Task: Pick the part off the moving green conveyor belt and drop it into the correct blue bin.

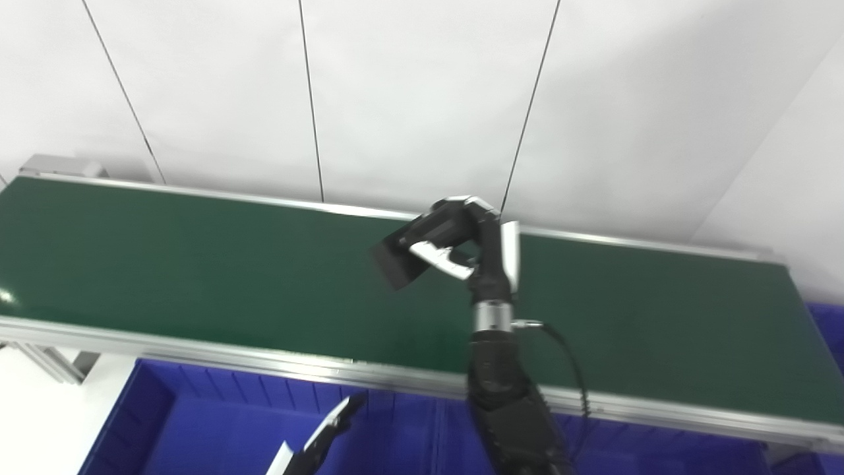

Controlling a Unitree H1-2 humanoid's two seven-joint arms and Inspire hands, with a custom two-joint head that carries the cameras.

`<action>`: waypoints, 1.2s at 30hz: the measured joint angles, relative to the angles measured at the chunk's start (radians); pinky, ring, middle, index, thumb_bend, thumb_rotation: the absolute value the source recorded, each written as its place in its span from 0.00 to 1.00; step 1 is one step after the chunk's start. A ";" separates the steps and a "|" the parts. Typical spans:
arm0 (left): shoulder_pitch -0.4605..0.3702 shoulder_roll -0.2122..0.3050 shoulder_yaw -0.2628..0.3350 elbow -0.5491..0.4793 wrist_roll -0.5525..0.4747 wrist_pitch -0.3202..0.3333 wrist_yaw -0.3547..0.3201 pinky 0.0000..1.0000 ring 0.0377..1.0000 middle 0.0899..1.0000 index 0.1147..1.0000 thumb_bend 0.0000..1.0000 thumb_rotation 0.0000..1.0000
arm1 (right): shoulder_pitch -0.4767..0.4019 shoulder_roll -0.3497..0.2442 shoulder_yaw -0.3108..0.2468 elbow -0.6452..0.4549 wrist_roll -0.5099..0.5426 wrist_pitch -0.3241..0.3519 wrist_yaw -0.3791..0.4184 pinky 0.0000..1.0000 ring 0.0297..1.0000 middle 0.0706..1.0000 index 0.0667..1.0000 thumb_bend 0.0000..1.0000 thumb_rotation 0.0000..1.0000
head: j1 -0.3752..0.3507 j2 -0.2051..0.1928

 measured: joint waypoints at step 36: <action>-0.031 -0.082 0.132 -0.054 -0.004 -0.002 -0.140 0.90 0.93 0.91 0.89 0.74 0.92 | 0.725 -0.135 -0.024 -0.472 -0.220 0.056 0.134 0.43 0.43 0.47 0.44 0.51 0.00 | 0.043 0.098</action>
